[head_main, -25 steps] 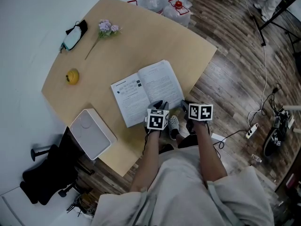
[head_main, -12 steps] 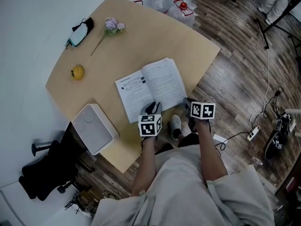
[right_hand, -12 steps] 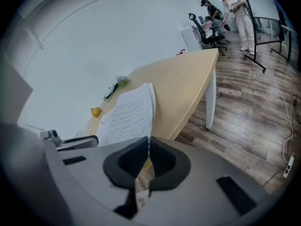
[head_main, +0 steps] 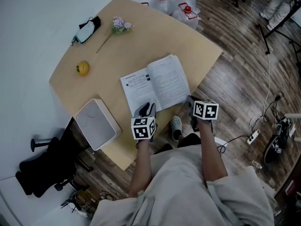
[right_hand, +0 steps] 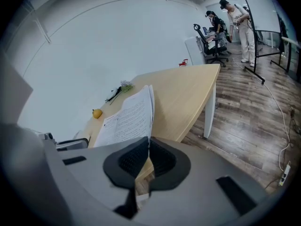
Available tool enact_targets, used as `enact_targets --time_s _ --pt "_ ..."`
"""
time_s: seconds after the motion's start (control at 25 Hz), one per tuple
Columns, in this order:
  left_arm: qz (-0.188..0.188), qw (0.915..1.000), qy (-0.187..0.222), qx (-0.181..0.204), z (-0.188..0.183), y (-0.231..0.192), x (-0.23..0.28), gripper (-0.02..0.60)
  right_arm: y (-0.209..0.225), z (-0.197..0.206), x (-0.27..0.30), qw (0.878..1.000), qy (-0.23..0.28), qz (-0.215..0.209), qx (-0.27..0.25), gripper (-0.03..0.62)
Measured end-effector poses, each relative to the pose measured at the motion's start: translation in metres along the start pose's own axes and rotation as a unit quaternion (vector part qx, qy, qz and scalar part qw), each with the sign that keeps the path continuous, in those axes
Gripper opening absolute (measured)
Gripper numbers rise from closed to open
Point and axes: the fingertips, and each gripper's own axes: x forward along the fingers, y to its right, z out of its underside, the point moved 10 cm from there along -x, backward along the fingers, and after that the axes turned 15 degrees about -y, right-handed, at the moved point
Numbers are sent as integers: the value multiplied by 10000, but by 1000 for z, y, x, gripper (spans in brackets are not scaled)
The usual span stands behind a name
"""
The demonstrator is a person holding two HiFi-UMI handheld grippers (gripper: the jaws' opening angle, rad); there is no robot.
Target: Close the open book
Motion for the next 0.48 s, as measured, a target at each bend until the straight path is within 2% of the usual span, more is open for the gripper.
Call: enact_targets --time_s 0.48 --pt "101 9997 226 69 7 -3 -22 106 -15 -6 -15 9985 187 246 -458 17"
